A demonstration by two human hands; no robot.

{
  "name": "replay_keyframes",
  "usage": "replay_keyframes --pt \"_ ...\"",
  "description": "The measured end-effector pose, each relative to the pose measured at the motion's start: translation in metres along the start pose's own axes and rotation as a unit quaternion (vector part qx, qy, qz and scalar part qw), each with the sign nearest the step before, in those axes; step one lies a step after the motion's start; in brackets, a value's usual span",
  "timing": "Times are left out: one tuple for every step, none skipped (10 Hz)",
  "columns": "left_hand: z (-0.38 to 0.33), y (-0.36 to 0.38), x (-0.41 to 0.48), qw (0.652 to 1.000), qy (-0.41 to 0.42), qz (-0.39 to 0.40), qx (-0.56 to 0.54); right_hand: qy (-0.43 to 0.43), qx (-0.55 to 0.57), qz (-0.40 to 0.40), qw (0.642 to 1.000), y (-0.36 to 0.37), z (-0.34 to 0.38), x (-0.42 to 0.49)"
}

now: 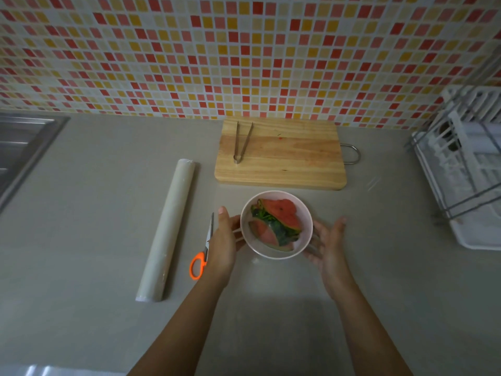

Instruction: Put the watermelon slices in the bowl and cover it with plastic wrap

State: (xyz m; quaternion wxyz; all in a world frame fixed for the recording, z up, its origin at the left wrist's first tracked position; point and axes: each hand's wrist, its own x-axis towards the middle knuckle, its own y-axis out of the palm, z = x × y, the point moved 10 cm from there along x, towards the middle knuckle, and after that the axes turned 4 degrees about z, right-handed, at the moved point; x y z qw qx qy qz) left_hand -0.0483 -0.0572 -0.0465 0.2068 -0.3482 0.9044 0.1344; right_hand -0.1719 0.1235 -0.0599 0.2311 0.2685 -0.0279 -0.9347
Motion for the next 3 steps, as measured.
replay_keyframes --pt "-0.005 0.003 0.005 1.0 -0.005 0.013 0.013 0.006 -0.011 -0.003 1.0 0.006 0.009 0.0" --pt "-0.004 -0.004 0.005 0.997 -0.002 0.0 0.078 -0.007 -0.038 -0.012 0.999 0.003 0.014 0.006" --pt "-0.019 -0.018 0.003 0.992 0.023 -0.045 0.118 -0.013 -0.051 -0.061 0.997 -0.009 0.02 0.01"
